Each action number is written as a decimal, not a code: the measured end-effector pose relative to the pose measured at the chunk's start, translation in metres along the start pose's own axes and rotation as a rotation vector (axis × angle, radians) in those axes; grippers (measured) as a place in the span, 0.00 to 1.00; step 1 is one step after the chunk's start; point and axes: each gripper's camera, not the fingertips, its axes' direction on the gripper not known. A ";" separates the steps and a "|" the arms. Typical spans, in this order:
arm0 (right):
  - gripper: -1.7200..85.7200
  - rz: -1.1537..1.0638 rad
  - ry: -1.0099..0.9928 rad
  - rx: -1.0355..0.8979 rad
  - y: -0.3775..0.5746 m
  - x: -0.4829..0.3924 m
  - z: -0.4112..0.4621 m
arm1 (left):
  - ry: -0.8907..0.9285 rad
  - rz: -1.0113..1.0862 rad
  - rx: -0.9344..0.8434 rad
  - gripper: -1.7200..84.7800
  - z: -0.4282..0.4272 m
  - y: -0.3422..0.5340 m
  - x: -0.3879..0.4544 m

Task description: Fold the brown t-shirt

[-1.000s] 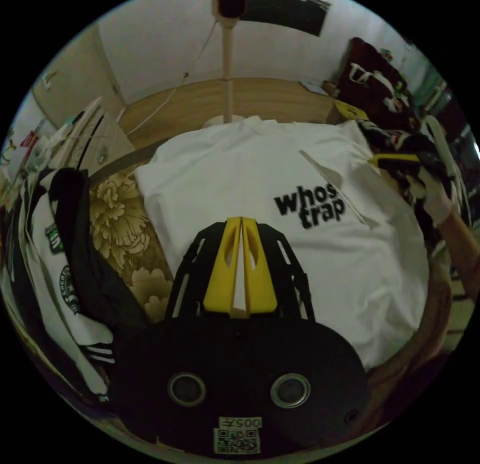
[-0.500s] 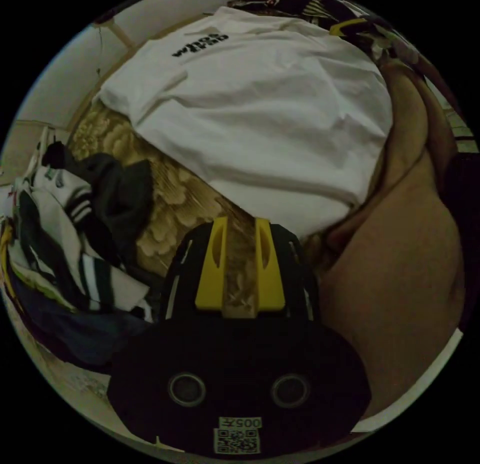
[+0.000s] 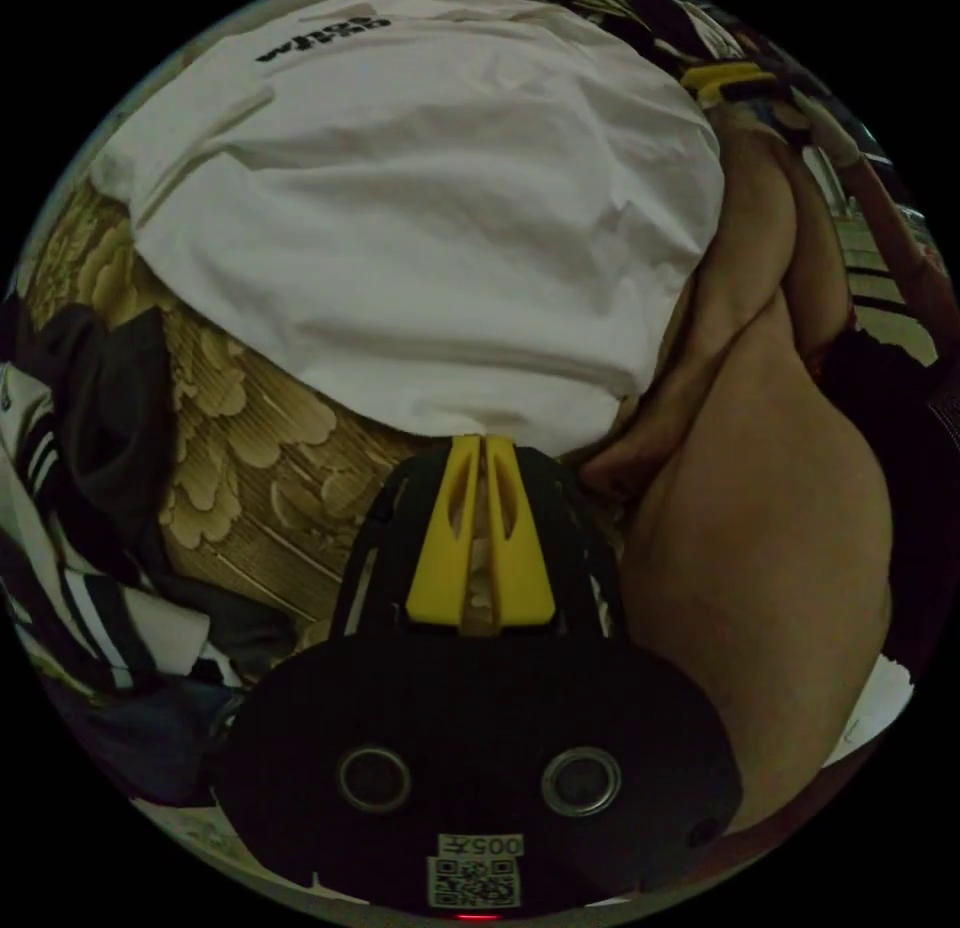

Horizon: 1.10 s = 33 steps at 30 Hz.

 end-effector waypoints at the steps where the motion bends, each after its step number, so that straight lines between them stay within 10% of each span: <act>1: 0.10 -0.007 0.006 -0.042 -0.001 -0.006 0.008 | 0.008 -0.016 0.020 0.03 -0.006 0.003 -0.003; 9: 0.06 -0.087 0.033 -0.244 -0.023 -0.046 0.065 | 0.036 -0.144 0.251 0.03 -0.090 0.045 -0.023; 33: 0.04 -0.256 0.406 0.049 0.042 -0.204 0.047 | -0.003 -0.254 0.338 0.02 -0.161 0.092 -0.031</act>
